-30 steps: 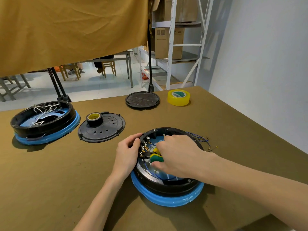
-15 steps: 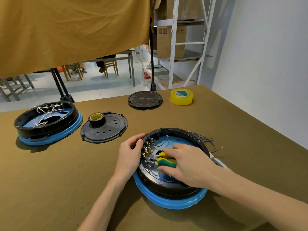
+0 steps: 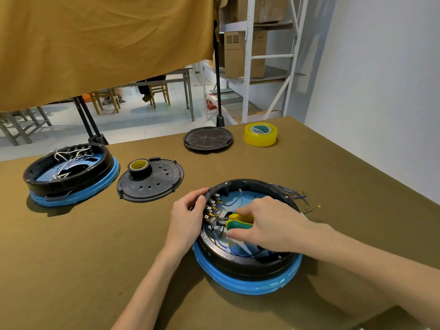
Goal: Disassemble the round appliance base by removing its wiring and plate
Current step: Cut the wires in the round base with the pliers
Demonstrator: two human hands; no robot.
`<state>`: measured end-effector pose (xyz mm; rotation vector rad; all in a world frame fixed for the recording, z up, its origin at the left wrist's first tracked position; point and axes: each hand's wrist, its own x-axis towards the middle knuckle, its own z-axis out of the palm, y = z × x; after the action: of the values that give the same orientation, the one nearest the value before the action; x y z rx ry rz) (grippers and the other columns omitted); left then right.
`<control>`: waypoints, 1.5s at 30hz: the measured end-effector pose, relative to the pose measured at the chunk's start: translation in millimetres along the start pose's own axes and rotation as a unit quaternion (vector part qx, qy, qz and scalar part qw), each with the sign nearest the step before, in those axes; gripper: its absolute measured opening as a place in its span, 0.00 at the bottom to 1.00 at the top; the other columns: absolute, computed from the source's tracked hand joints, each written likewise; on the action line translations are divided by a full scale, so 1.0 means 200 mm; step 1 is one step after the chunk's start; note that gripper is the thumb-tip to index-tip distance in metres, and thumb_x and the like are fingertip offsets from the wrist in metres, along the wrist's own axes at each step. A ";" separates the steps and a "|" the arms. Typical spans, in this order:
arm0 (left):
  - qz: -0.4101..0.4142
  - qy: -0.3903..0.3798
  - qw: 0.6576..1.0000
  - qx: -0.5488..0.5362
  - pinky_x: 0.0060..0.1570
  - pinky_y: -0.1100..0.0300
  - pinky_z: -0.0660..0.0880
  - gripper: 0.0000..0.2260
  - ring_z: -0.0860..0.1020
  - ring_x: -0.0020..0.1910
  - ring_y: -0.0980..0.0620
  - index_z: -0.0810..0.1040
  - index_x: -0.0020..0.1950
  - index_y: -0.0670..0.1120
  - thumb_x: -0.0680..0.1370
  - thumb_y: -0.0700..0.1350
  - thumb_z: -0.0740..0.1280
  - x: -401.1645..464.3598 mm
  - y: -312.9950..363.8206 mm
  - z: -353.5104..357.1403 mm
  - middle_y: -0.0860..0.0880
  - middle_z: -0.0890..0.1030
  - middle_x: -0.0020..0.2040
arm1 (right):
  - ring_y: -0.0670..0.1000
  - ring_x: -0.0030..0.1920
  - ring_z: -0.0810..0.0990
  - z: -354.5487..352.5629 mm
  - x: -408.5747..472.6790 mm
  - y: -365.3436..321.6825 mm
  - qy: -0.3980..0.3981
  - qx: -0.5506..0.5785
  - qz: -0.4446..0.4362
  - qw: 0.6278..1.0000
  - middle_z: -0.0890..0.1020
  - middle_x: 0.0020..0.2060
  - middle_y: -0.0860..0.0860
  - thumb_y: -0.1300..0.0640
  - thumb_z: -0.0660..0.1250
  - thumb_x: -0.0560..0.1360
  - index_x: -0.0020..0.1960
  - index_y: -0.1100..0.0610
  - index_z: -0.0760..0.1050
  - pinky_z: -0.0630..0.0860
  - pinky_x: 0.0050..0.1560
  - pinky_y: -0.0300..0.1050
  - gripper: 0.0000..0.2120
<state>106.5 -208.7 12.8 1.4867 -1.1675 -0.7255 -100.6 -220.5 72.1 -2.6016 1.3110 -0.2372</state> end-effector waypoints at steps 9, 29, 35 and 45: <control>-0.004 0.001 1.000 -0.007 0.63 0.45 0.79 0.13 0.80 0.61 0.53 0.81 0.67 0.50 0.85 0.44 0.61 0.00 0.01 0.01 0.52 0.84 0.60 | 0.50 0.41 0.75 0.00 -0.02 -0.03 0.035 -0.043 -0.018 0.998 0.80 0.42 0.47 0.28 0.60 0.76 0.52 0.50 0.77 0.72 0.41 0.46 0.25; -0.011 0.005 0.999 -0.030 0.58 0.56 0.80 0.13 0.81 0.59 0.55 0.82 0.67 0.50 0.85 0.43 0.62 -0.01 0.02 0.01 0.53 0.84 0.58 | 0.47 0.39 0.77 -0.02 0.00 -0.04 0.000 -0.027 0.013 1.000 0.80 0.38 0.46 0.28 0.63 0.74 0.50 0.50 0.80 0.75 0.39 0.46 0.25; -0.012 0.003 0.999 -0.033 0.64 0.48 0.78 0.14 0.81 0.62 0.54 0.82 0.67 0.50 0.85 0.43 0.62 -0.01 0.01 0.02 0.51 0.84 0.60 | 0.48 0.37 0.77 -0.01 -0.01 -0.04 0.002 -0.020 0.009 1.000 0.79 0.35 0.47 0.28 0.63 0.74 0.48 0.51 0.80 0.74 0.36 0.46 0.25; -0.021 0.005 0.999 -0.036 0.65 0.47 0.77 0.14 0.80 0.63 0.53 0.81 0.68 0.50 0.85 0.44 0.62 -0.01 0.02 0.01 0.51 0.84 0.62 | 0.47 0.41 0.79 -0.02 0.01 -0.04 0.000 0.007 0.016 1.000 0.83 0.41 0.47 0.29 0.64 0.73 0.51 0.52 0.81 0.77 0.41 0.47 0.27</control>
<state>101.6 -207.1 16.2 1.4567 -1.0938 -0.7801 -94.9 -217.7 77.6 -2.5655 1.3457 -0.2403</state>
